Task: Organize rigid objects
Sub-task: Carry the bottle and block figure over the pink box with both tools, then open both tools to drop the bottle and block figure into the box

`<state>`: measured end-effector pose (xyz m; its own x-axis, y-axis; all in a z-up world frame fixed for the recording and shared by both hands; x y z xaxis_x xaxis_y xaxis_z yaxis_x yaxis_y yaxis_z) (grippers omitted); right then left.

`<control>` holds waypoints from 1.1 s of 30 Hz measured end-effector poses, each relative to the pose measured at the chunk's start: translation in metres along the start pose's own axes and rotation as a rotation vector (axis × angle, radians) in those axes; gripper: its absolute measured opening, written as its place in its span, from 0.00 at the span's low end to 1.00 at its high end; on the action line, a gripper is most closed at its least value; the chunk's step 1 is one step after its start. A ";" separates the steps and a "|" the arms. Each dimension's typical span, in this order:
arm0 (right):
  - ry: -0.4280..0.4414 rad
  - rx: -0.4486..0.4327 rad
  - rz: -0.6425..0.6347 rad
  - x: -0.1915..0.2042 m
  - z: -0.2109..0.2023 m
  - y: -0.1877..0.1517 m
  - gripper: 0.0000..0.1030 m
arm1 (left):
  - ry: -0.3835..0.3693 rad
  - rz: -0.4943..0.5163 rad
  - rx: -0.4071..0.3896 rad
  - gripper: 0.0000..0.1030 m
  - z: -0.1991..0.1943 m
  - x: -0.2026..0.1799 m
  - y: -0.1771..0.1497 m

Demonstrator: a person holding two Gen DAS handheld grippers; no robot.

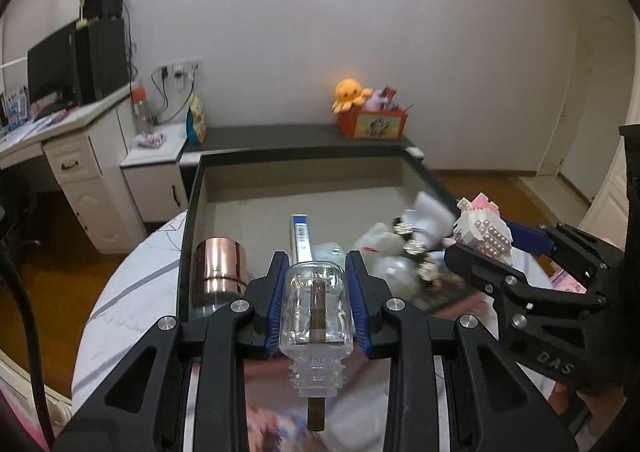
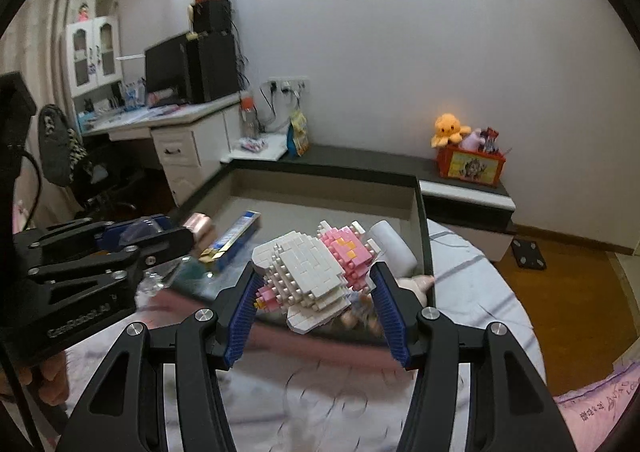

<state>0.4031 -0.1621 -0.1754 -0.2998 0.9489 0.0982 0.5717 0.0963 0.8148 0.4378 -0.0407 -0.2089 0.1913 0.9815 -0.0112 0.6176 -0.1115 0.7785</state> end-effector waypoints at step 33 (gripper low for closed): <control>-0.070 -0.310 -0.053 0.051 -0.200 0.018 1.00 | 0.184 -0.037 -0.398 0.99 -0.248 -0.008 -0.021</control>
<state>0.2451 -0.1720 -0.0416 -0.2637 0.9644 0.0206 0.2932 0.0598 0.9542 0.2335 -0.0071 -0.0696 0.0134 0.9991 0.0403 0.2721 -0.0424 0.9613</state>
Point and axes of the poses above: each gripper's, at about its wrist camera, not at the fingertips, and z roughly the way its jaws point, x to its left, y to its top, the point moved 9 cm from there along z, roughly the way its jaws point, and after that the axes turned 7 degrees about y, right-handed, at the moved point
